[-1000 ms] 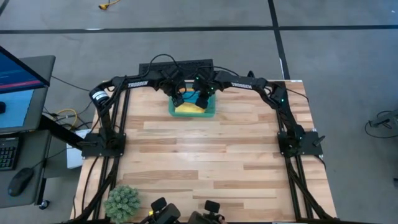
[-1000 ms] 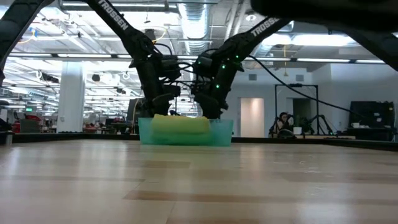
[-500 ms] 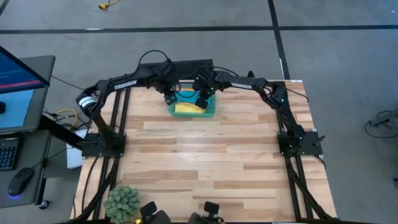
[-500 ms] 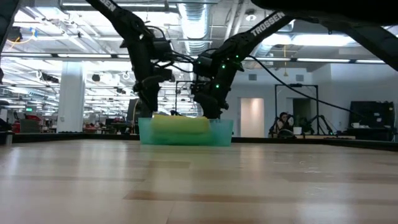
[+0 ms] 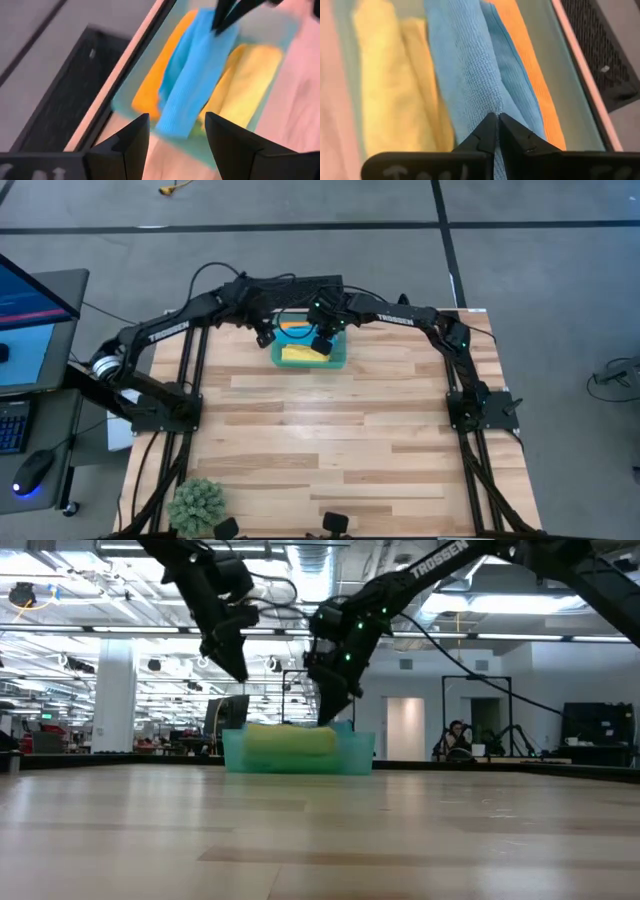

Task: Roll microfiber towels into tight, uniform cylinder then place into a basket
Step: Return to Home Position

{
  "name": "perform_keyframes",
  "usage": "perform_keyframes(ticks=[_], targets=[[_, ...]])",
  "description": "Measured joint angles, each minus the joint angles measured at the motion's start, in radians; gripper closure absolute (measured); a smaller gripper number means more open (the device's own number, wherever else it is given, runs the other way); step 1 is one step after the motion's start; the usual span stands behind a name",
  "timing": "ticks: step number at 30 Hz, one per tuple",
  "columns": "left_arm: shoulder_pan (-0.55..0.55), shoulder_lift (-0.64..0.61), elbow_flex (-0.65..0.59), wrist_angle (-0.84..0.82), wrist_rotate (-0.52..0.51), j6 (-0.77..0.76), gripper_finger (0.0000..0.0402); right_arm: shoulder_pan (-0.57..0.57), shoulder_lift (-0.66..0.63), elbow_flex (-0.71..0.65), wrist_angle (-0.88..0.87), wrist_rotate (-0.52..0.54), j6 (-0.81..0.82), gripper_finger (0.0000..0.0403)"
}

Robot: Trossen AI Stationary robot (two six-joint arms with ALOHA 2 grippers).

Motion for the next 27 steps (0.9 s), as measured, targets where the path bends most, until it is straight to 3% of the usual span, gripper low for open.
perform_keyframes(ticks=[4,12,19,27], targets=[[0.000,-0.023,-0.113,0.182,0.090,0.026,0.0217,0.007,-0.035,0.000,-0.005,0.000,-0.009,0.0361],[0.003,0.046,-0.248,0.478,0.103,0.064,0.0217,0.008,0.028,-0.002,-0.011,0.002,-0.011,0.0371],[-0.002,0.191,-0.251,0.517,0.190,0.100,0.0217,0.014,0.055,0.000,0.015,0.002,-0.016,0.0383],[0.000,0.221,-0.250,0.544,0.074,0.102,0.0217,0.013,0.055,0.000,-0.015,0.002,-0.017,0.0338]])
